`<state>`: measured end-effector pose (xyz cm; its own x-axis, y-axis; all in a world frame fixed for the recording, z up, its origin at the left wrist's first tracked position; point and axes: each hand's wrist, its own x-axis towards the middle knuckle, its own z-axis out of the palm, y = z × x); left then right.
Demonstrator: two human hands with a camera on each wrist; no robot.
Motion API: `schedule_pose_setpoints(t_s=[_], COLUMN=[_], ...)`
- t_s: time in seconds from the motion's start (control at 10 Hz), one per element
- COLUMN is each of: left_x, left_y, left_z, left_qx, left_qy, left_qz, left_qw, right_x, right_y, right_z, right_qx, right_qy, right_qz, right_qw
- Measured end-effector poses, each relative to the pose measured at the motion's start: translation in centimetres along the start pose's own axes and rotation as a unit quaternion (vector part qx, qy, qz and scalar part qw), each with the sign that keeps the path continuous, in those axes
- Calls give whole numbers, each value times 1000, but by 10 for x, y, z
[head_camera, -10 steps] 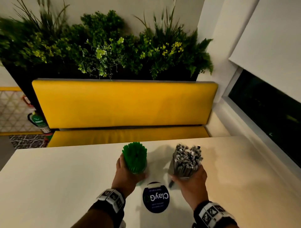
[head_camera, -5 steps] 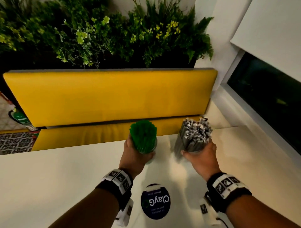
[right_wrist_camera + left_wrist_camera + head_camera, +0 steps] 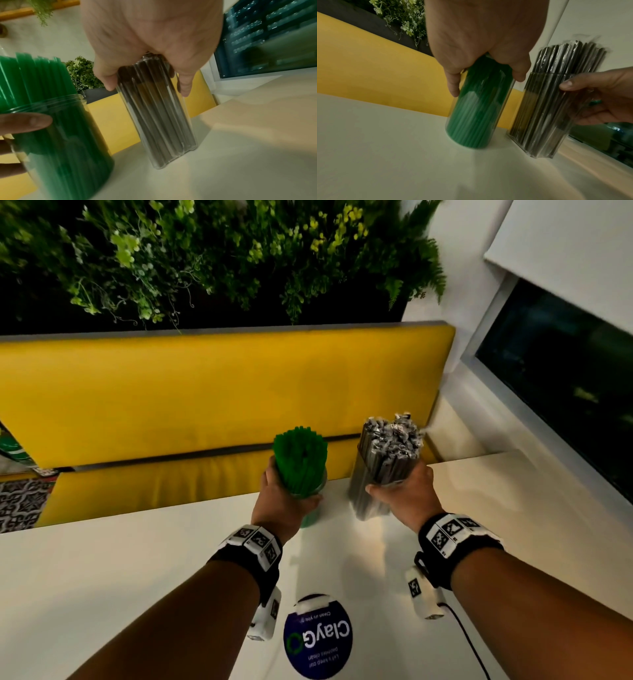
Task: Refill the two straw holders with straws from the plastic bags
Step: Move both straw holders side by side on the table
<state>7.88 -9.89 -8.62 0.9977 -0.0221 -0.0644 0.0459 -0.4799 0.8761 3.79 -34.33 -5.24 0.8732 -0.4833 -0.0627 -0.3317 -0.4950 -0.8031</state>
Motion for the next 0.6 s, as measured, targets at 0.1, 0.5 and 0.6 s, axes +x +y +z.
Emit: schedule_pose_setpoints(t_s=[0.1, 0.5, 0.6], left_x=[4, 1, -12], left_y=[4, 12, 22], left_z=[-1, -8, -21], left_qx=[-10, -24, -9], left_qy=[3, 5, 9], left_qz=[-2, -10, -3], left_qw=[1000, 1000, 1000], right_x=[5, 4, 3], right_y=[-4, -11, -11], right_z=[3, 1, -1], right_qx=[1, 4, 11], right_qy=[8, -6, -7], right_qz=[-1, 19, 4], right_qw=[1000, 1000, 1000])
